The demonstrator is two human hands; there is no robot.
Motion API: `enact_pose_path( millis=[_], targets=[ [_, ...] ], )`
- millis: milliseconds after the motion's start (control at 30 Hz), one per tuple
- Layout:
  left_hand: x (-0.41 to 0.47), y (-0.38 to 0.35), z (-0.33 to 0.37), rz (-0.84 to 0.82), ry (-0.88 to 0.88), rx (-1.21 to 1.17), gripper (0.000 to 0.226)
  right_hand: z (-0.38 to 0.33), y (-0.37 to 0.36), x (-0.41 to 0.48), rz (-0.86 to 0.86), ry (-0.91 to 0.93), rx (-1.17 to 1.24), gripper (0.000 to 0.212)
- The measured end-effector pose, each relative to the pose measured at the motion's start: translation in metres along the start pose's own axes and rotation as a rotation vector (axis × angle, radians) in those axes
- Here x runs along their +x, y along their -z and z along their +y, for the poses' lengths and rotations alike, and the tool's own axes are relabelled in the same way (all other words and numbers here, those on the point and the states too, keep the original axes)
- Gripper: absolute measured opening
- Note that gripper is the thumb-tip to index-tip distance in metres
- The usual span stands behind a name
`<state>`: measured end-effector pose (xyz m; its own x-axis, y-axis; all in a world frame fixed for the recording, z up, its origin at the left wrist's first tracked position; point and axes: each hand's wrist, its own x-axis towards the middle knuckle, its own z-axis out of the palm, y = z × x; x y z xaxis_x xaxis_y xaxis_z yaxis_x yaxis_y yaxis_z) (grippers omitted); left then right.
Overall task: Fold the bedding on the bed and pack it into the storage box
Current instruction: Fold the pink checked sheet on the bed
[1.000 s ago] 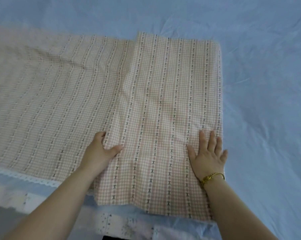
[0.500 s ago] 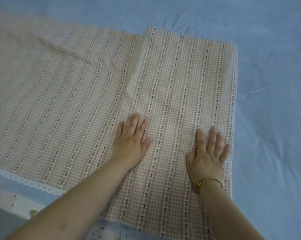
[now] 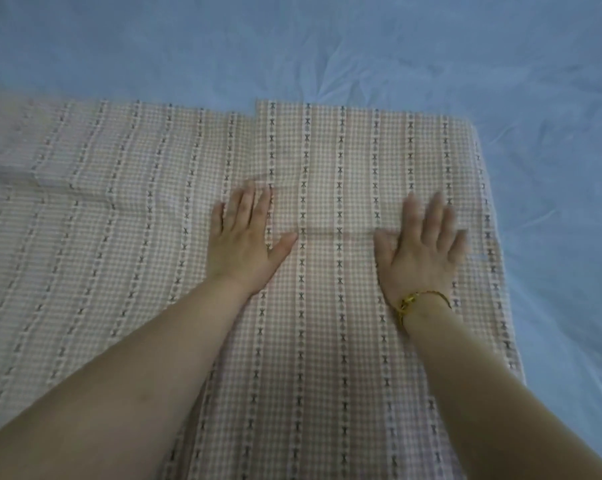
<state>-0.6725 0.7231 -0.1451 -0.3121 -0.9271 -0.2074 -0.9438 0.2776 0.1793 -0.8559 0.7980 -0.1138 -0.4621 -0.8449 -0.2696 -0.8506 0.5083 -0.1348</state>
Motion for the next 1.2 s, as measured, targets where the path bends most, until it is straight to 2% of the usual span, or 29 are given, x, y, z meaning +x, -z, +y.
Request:
enact_pose_path(
  millis=[67, 133, 200, 300, 400, 467, 567, 700, 800, 933, 967, 1033, 1133, 1200],
  targets=[
    [0.004, -0.007, -0.004, 0.046, -0.018, -0.005, 0.09, -0.038, -0.008, 0.02, -0.028, 0.272, -0.096, 0.065],
    [0.005, -0.013, -0.008, 0.058, -0.026, -0.004, 0.096, -0.051, -0.011, 0.042, -0.057, 0.371, -0.18, 0.071],
    [0.009, -0.017, -0.012, 0.062, -0.024, -0.002, 0.096, -0.036, -0.006, 0.062, -0.067, 0.296, -0.226, 0.076],
    [0.017, -0.02, -0.017, 0.066, -0.027, 0.011, 0.097, 0.007, 0.01, 0.078, -0.04, 0.066, -0.156, 0.072],
    [0.019, -0.019, -0.02, 0.025, -0.013, 0.036, 0.098, 0.054, 0.016, 0.06, -0.063, -0.172, 0.119, 0.071],
    [0.02, -0.013, -0.017, -0.018, 0.008, 0.045, 0.09, 0.078, 0.019, 0.035, -0.065, -0.222, 0.305, 0.074],
    [0.017, 0.0, -0.002, -0.128, 0.069, 0.074, 0.073, 0.101, 0.029, 0.003, -0.062, -0.263, 0.658, 0.067],
    [-0.02, 0.013, 0.039, -0.175, 0.155, 0.006, 0.062, 0.11, 0.044, -0.007, -0.201, -0.405, 1.035, 0.058],
    [-0.077, 0.014, 0.096, -0.234, 0.137, -0.135, 0.068, 0.117, 0.059, -0.002, -0.333, -0.504, 1.312, 0.054],
    [-0.155, -0.013, 0.194, -0.282, 0.088, -0.202, 0.111, 0.133, 0.068, 0.021, -0.445, -0.449, 1.417, 0.056],
    [-0.165, -0.019, 0.213, -0.3, 0.109, -0.25, 0.111, 0.134, 0.07, 0.03, -0.455, -0.421, 1.437, 0.057],
    [-0.172, -0.034, 0.245, -0.216, 0.105, -0.267, 0.106, 0.131, 0.073, 0.052, -0.491, -0.331, 1.413, 0.054],
    [-0.172, -0.064, 0.274, -0.095, 0.144, -0.229, 0.118, 0.131, 0.073, 0.08, -0.568, -0.275, 1.323, 0.047],
    [-0.178, -0.071, 0.284, -0.066, 0.183, -0.203, 0.102, 0.134, 0.068, 0.09, -0.608, -0.272, 1.242, 0.034]
  ],
)
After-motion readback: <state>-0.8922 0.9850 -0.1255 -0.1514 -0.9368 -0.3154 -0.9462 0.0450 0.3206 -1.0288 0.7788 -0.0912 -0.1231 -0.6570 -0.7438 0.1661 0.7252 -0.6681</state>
